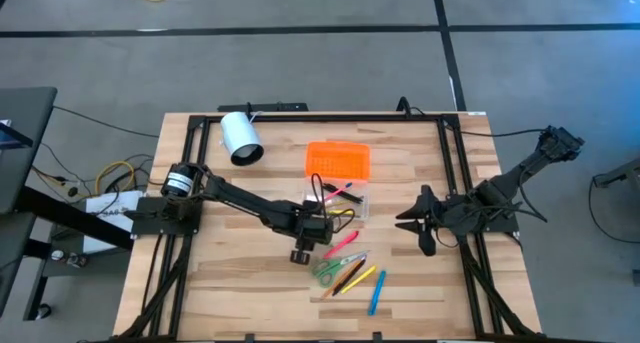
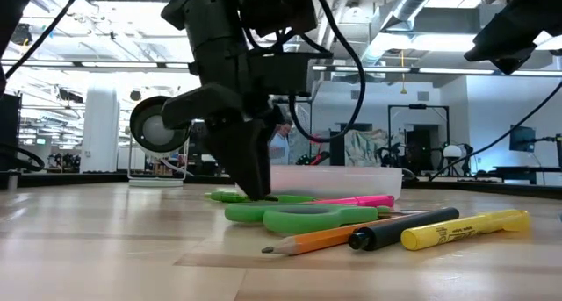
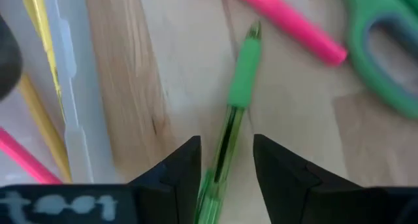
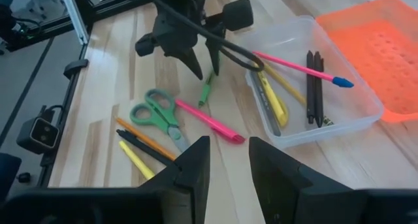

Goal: Pick & place school supplies into a supply box
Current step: Put the green pen into the orange supply box

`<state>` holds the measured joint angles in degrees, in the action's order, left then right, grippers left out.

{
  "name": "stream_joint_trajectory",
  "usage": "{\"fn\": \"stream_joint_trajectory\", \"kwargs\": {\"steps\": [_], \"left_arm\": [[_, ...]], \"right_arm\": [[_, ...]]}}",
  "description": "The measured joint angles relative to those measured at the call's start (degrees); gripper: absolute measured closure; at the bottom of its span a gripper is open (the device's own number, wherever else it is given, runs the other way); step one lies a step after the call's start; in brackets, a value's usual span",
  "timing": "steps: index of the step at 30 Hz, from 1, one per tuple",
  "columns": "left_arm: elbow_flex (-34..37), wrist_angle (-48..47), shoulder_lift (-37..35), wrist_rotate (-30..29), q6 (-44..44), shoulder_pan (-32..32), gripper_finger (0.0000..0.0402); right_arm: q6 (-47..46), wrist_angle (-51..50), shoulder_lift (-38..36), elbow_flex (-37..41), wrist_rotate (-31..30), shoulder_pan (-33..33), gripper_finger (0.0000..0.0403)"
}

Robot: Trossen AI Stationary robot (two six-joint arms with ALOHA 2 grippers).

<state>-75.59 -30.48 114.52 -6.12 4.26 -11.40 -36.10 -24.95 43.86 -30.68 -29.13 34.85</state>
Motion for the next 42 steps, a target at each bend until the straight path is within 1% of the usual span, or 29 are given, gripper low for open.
{"fn": "stream_joint_trajectory", "kwargs": {"steps": [4,7,15,18,22,26,28,30,36,38,42], "left_arm": [[-0.07,-0.63,0.92,-0.12,0.1,0.04,0.0288],[-0.3,-0.87,2.17,1.03,-0.56,0.05,0.0293],[-0.28,-1.92,3.21,2.0,-8.17,0.04,0.0294],[-0.28,-2.61,3.26,2.14,-11.17,-0.13,0.0301],[-0.26,-3.1,3.28,1.95,-14.36,-1.11,0.0333],[-0.22,-3.32,3.3,0.87,-14.79,-2.67,0.0375],[-0.17,-3.41,3.3,0.42,-15.5,-3.34,0.0388],[-0.15,-3.43,3.3,-0.21,-17.15,-3.86,0.039],[-0.04,-3.33,3.3,-1.8,-23.2,-4.82,0.0366],[-0.53,-3.92,3.35,-2.5,-24.48,-5.12,0.0369],[-2.92,-5.72,3.52,-4.23,-24.72,-5.6,0.039]], "right_arm": [[0.0,-0.09,0.0,0.0,-1.0,0.0,0.0303],[0.0,-0.22,0.02,0.0,-1.0,0.0,0.0303],[-1.03,-0.92,0.02,0.0,-0.98,0.0,0.0303],[-1.03,-0.88,0.02,0.0,-0.98,0.0,0.0303],[-1.03,-1.23,0.02,0.0,-0.98,0.0,0.0303],[-1.03,-1.22,0.02,0.0,-0.98,0.0,0.0303],[-1.03,-1.22,0.02,0.0,-0.97,0.0,0.0303],[-1.03,-1.22,0.02,0.0,-0.98,0.0,0.0303],[-1.03,-1.25,0.02,0.0,-0.98,0.0,0.0303],[-1.03,-1.25,0.02,0.0,-0.96,0.0,0.0303],[-1.03,-1.25,0.02,0.0,-0.96,0.0,0.0303]]}}
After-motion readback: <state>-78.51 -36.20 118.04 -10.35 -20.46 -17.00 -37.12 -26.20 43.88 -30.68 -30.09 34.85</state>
